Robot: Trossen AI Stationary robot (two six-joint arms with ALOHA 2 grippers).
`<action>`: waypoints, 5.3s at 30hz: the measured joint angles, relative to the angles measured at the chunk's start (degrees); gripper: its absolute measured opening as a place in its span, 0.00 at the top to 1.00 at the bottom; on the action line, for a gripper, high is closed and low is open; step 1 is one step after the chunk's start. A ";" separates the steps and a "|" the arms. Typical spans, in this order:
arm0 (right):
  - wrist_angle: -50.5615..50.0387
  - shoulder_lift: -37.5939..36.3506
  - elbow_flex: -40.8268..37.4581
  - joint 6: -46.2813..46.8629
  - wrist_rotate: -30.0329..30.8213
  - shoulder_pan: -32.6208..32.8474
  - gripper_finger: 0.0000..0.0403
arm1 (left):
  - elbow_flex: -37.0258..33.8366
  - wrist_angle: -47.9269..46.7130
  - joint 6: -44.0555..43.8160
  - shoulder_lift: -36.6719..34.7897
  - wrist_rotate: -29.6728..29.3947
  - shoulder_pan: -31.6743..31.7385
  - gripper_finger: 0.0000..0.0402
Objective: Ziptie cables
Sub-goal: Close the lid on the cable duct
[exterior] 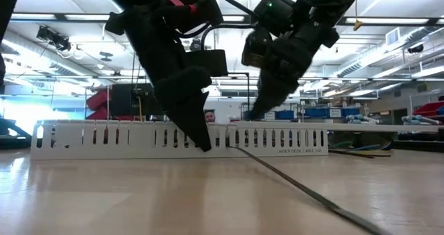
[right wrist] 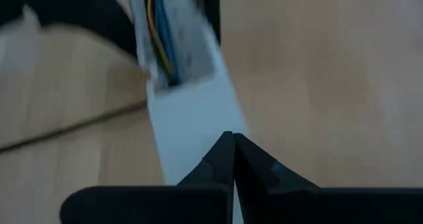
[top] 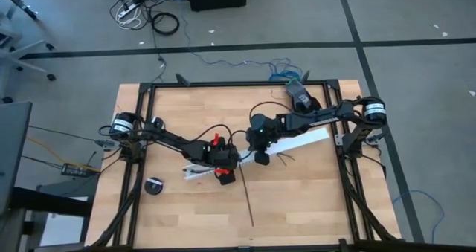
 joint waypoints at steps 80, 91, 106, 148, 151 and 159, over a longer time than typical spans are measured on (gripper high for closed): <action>4.72 4.46 -1.55 2.10 -5.97 1.82 1.00 | -0.04 6.26 -3.51 0.02 11.00 4.07 0.28; 4.74 4.46 -1.55 2.10 -5.95 1.81 1.00 | -0.04 6.14 -2.11 0.02 9.03 4.00 0.31; 4.74 4.46 -1.60 2.12 -6.03 1.81 1.00 | -0.04 6.08 -0.16 -0.04 9.21 4.00 0.41; 6.93 4.46 -1.57 1.64 -8.41 1.77 1.00 | -0.04 3.61 2.74 -0.04 9.79 3.98 0.32; 7.40 4.08 -1.62 1.33 -8.98 1.77 1.00 | -0.04 3.65 2.72 -0.04 9.78 3.98 0.35; 7.91 0.94 -1.92 0.79 -9.01 2.36 1.00 | -0.04 3.80 2.72 -0.04 9.38 3.98 0.41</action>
